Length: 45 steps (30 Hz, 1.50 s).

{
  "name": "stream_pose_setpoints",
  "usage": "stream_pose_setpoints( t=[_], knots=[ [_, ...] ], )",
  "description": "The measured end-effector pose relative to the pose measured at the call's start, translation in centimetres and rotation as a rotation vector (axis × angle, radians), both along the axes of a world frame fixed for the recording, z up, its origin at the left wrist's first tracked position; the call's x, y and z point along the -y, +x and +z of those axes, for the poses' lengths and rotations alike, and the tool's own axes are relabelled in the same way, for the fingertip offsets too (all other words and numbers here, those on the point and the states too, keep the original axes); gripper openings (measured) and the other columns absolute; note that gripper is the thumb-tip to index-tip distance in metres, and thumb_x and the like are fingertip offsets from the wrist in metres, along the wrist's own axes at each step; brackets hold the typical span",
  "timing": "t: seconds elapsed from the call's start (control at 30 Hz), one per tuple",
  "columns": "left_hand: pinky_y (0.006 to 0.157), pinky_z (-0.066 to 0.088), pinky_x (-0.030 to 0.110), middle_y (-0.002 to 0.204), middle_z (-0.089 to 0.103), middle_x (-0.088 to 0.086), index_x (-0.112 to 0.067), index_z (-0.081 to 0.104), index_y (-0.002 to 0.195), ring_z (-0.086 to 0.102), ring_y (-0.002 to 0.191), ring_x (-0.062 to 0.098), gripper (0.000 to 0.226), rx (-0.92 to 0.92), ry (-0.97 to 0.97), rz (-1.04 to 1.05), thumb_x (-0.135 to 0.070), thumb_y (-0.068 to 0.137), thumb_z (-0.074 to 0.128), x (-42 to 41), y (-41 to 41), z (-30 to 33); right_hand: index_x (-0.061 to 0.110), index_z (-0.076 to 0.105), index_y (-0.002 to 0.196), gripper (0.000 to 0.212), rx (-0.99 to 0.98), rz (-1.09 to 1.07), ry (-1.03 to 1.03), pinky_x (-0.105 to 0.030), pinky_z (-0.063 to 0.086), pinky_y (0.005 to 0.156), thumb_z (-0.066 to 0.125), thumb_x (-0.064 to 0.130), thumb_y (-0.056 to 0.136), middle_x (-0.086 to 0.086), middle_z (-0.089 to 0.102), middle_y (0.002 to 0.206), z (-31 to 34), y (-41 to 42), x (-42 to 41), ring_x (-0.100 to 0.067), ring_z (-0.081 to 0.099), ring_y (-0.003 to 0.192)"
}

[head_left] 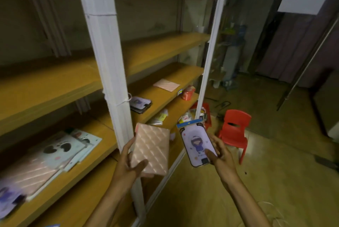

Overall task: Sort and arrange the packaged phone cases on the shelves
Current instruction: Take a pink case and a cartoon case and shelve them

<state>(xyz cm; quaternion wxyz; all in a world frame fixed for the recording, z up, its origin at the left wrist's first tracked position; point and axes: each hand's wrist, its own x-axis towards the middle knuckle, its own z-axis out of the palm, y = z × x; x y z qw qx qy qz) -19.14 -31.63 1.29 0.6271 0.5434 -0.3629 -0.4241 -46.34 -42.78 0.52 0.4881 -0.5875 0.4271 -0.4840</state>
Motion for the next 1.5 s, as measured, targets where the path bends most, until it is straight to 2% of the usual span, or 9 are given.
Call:
stream_pose_setpoints(
  t=[0.07, 0.3, 0.57, 0.73, 0.9, 1.07, 1.23, 1.37, 1.5],
  knots=[
    [0.064, 0.061, 0.043, 0.123, 0.057, -0.011, -0.032, 0.045, 0.135, 0.062, 0.103, 0.011, 0.074, -0.006, 0.01, 0.0, 0.007, 0.077, 0.071, 3.6, -2.0, 0.2, 0.033, 0.056, 0.122, 0.043, -0.002, -0.02, 0.01, -0.036, 0.058, 0.084, 0.065, 0.008, 0.088, 0.012, 0.062, 0.123, 0.1, -2.1, 3.5, -0.012, 0.063, 0.109],
    [0.056, 0.055, 0.015, 0.117, 0.06, -0.017, -0.032, 0.049, 0.131, 0.064, 0.094, -0.007, 0.075, 0.019, -0.013, 0.09, 0.008, 0.073, 0.074, 15.6, -7.6, 0.6, 0.036, 0.054, 0.121, 0.043, -0.006, 0.051, -0.013, -0.028, 0.058, 0.082, 0.062, 0.009, 0.089, 0.011, 0.06, 0.125, 0.7, -7.6, 15.1, -0.006, 0.062, 0.108],
    [0.056, 0.056, 0.019, 0.123, 0.059, -0.007, -0.024, 0.042, 0.138, 0.066, 0.091, -0.004, 0.074, 0.021, -0.01, 0.152, 0.011, 0.078, 0.067, 26.6, -9.3, 1.0, 0.01, 0.049, 0.134, 0.047, 0.015, 0.095, 0.01, -0.05, 0.049, 0.098, 0.058, -0.003, 0.09, -0.01, 0.057, 0.132, 0.6, -8.4, 27.4, -0.026, 0.056, 0.121],
    [0.069, 0.059, 0.03, 0.126, 0.06, 0.001, -0.031, 0.037, 0.14, 0.066, 0.1, 0.009, 0.076, 0.047, 0.002, 0.208, 0.006, 0.081, 0.067, 34.1, -7.9, 0.2, 0.008, 0.049, 0.133, 0.046, 0.036, 0.133, 0.035, -0.033, 0.059, 0.08, 0.058, -0.003, 0.089, -0.006, 0.061, 0.124, -0.3, -6.1, 36.3, -0.014, 0.064, 0.106],
    [0.057, 0.059, 0.032, 0.124, 0.061, 0.005, -0.027, 0.034, 0.143, 0.067, 0.096, 0.014, 0.078, -0.045, 0.009, 0.285, 0.009, 0.081, 0.065, 41.9, -5.2, -0.2, 0.019, 0.053, 0.125, 0.042, -0.031, 0.233, -0.003, -0.014, 0.054, 0.066, 0.06, -0.002, 0.089, 0.0, 0.063, 0.115, -0.1, -2.6, 46.3, 0.003, 0.066, 0.094],
    [0.062, 0.061, 0.034, 0.131, 0.055, 0.009, -0.027, 0.031, 0.145, 0.061, 0.108, 0.022, 0.081, -0.06, 0.001, 0.405, 0.008, 0.081, 0.066, 47.4, -2.4, -0.3, 0.011, 0.05, 0.135, 0.05, -0.072, 0.316, -0.018, -0.029, 0.058, 0.081, 0.063, 0.001, 0.088, -0.005, 0.06, 0.129, -0.5, 1.9, 54.4, -0.01, 0.063, 0.109],
    [0.064, 0.06, 0.032, 0.136, 0.053, 0.015, -0.023, 0.031, 0.145, 0.059, 0.111, 0.028, 0.08, -0.025, 0.066, 0.524, 0.003, 0.08, 0.069, 50.9, -0.7, -0.4, 0.034, 0.057, 0.118, 0.041, -0.076, 0.435, -0.001, -0.023, 0.057, 0.071, 0.066, 0.008, 0.088, 0.002, 0.063, 0.121, -0.1, 6.6, 60.3, -0.008, 0.066, 0.102],
    [0.061, 0.059, 0.024, 0.134, 0.053, 0.012, -0.022, 0.028, 0.146, 0.057, 0.113, 0.029, 0.081, -0.024, 0.112, 0.628, 0.002, 0.081, 0.07, 53.5, -0.4, -1.1, 0.024, 0.054, 0.127, 0.045, -0.052, 0.51, 0.077, -0.024, 0.058, 0.068, 0.066, 0.005, 0.087, -0.001, 0.067, 0.118, -1.1, 9.4, 64.8, -0.01, 0.068, 0.099],
    [0.085, 0.054, 0.036, 0.13, 0.05, 0.005, -0.026, 0.026, 0.147, 0.055, 0.114, 0.023, 0.083, 0.04, 0.21, 0.744, -0.005, 0.081, 0.072, 55.5, -0.7, -2.0, 0.03, 0.056, 0.122, 0.046, -0.028, 0.617, 0.119, -0.023, 0.057, 0.065, 0.064, 0.001, 0.087, 0.004, 0.069, 0.113, -1.4, 11.3, 68.5, -0.011, 0.07, 0.096]
  ],
)
